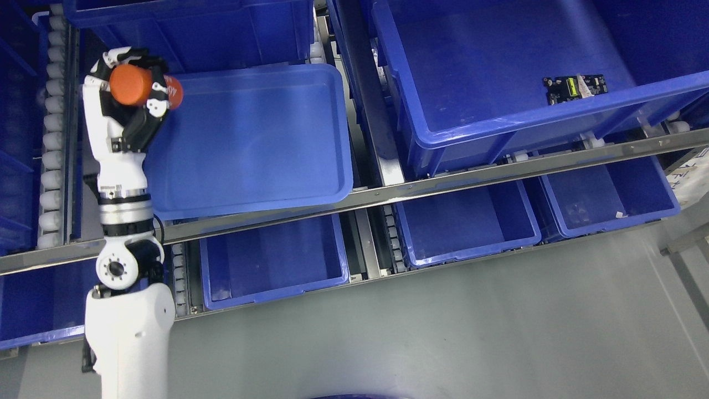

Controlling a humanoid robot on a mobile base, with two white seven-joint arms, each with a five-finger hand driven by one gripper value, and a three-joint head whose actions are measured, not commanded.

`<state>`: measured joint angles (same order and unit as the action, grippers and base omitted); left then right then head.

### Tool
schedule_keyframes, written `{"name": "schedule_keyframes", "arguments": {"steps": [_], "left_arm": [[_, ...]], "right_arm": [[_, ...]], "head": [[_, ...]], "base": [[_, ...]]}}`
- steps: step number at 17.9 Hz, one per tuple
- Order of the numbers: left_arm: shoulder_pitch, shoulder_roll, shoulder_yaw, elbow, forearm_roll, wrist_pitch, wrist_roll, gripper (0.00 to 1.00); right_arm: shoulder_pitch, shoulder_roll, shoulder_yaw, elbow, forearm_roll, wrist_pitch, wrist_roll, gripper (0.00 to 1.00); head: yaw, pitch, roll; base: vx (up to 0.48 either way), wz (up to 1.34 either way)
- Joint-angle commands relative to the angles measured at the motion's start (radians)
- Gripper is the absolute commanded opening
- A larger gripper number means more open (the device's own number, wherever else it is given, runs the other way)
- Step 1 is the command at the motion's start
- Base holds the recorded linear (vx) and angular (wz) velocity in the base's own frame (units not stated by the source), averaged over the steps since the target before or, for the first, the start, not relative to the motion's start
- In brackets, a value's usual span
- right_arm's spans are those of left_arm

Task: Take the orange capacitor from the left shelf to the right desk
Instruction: 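Lift the orange capacitor out of the bin with the left hand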

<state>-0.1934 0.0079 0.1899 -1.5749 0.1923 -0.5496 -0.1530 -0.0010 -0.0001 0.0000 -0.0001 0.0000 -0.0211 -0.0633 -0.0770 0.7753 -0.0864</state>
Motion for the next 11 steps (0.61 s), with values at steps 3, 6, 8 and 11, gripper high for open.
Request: {"name": "schedule_keyframes", "arguments": {"steps": [3,6,8,11], "left_arm": [[0.232,0.010,-0.112,-0.126,0.013,-0.168,0.001,0.07],[0.241,0.010,-0.116,-0.134,0.013,-0.168,0.003,0.07],[0.241,0.010,-0.119,-0.135,0.013,-0.167,0.003,0.07],[0.241,0.010,-0.118,-0.135,0.013,-0.156,0.006,0.07]], "right_arm": [[0.021,-0.017,-0.017,-0.017,0.003,0.000,0.000,1.00],[0.021,-0.017,-0.017,-0.017,0.003,0.000,0.000,1.00],[0.021,-0.017,-0.017,-0.017,0.003,0.000,0.000,1.00],[0.021,-0.017,-0.017,-0.017,0.003,0.000,0.000,1.00]], "head": [[0.0000,0.000,0.000],[0.0000,0.000,0.000],[0.0000,0.000,0.000],[0.0000,0.000,0.000]], "base": [[0.000,0.00],[0.000,0.00],[0.000,0.00],[-0.016,-0.02]]}}
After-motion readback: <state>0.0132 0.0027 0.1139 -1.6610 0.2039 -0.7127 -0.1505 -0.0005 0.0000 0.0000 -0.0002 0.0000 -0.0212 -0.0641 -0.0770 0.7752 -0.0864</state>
